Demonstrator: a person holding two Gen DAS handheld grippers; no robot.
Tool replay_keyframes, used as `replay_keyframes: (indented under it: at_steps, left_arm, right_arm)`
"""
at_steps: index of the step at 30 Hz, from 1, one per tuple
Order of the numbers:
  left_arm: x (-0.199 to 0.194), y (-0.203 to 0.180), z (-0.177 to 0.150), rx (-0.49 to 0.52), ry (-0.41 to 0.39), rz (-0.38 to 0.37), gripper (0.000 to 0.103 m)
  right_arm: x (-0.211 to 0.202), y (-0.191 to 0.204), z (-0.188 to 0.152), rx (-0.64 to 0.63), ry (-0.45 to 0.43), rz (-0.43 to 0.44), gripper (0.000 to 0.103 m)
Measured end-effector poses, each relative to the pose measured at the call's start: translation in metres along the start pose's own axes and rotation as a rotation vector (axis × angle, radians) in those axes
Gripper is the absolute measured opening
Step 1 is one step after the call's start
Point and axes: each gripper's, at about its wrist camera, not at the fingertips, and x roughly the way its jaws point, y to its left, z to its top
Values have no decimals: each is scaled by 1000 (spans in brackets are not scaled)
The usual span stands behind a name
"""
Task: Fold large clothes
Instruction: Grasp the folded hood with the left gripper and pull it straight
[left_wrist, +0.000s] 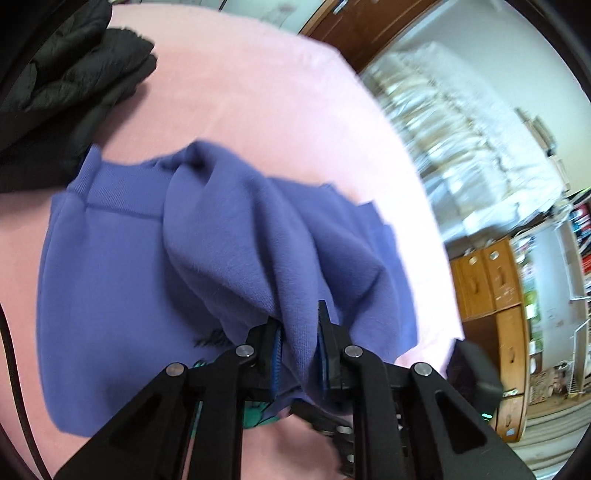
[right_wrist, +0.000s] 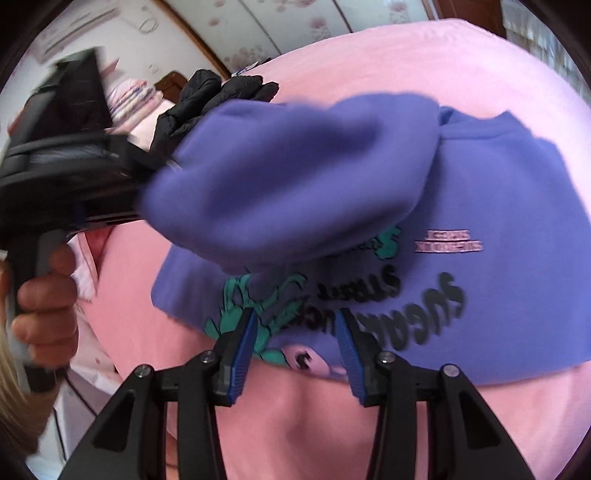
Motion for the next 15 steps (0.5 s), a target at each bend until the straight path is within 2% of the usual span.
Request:
replay_keyframes:
  at_steps: [4,6,8,11,13,15]
  left_arm:
    - [1,-5,-2,35,-26,-10,13]
    - [3,-9,-5,67,-43,-7,13]
    - [-1,-9,-5,88,-61,-20,13]
    - [5,-14,-7,124,-86,-19,13]
    - [13,-13,-13,159,-88,14,13]
    - [27,-12,-22,178,-73,45,13]
  right_arm:
    - [16,-5,12,70,-41,40,33]
    - [19,-8,22,84,-82,20,29]
    - [23,-12,31,83,-117,-26,28]
    - [33,-24,46,50,-177,-151,21]
    - [39,-30,52,19,-204,-208,19]
    - [46,-37,56,-12,-197,-263,11]
